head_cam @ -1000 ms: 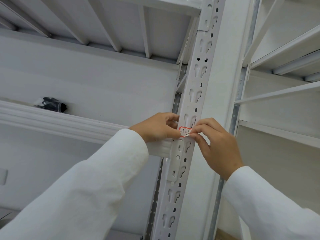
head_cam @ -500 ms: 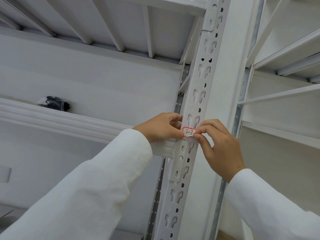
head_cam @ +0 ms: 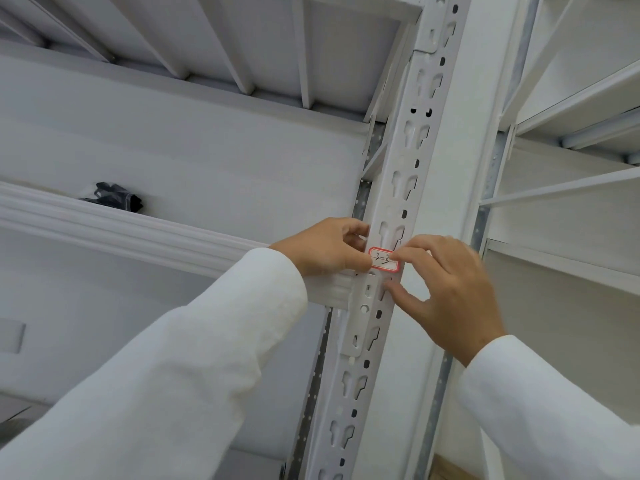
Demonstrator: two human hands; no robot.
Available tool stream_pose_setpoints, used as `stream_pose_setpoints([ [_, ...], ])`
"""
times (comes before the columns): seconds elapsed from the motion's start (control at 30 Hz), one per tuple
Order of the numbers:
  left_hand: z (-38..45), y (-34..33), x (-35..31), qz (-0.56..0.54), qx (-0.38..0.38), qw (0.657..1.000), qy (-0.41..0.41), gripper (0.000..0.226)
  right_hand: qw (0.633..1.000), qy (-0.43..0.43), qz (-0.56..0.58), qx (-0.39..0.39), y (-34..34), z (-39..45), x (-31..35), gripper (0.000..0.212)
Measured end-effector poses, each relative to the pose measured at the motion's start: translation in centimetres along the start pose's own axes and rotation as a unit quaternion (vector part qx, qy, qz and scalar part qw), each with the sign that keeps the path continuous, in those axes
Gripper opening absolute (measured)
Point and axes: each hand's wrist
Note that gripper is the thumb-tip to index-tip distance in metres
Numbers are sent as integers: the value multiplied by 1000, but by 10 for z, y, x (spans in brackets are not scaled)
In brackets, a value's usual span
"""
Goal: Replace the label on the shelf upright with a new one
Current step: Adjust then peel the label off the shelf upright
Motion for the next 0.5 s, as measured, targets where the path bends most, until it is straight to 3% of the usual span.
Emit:
stream_pose_setpoints([
  [0.23,-2,-1,-1,-16,-3,1000,-4,39,996,57,-50,-49,-4,13,3,12],
  [0.5,-2,-1,-1,-27,3,1000,-8,39,994,91,-52,-20,-2,25,3,20],
])
Point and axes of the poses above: each hand's wrist, its own z-axis towards the middle knuckle, its own y-axis out of the back of the hand, x = y × z, and after that the axes turned 5 degrees about x, right-handed
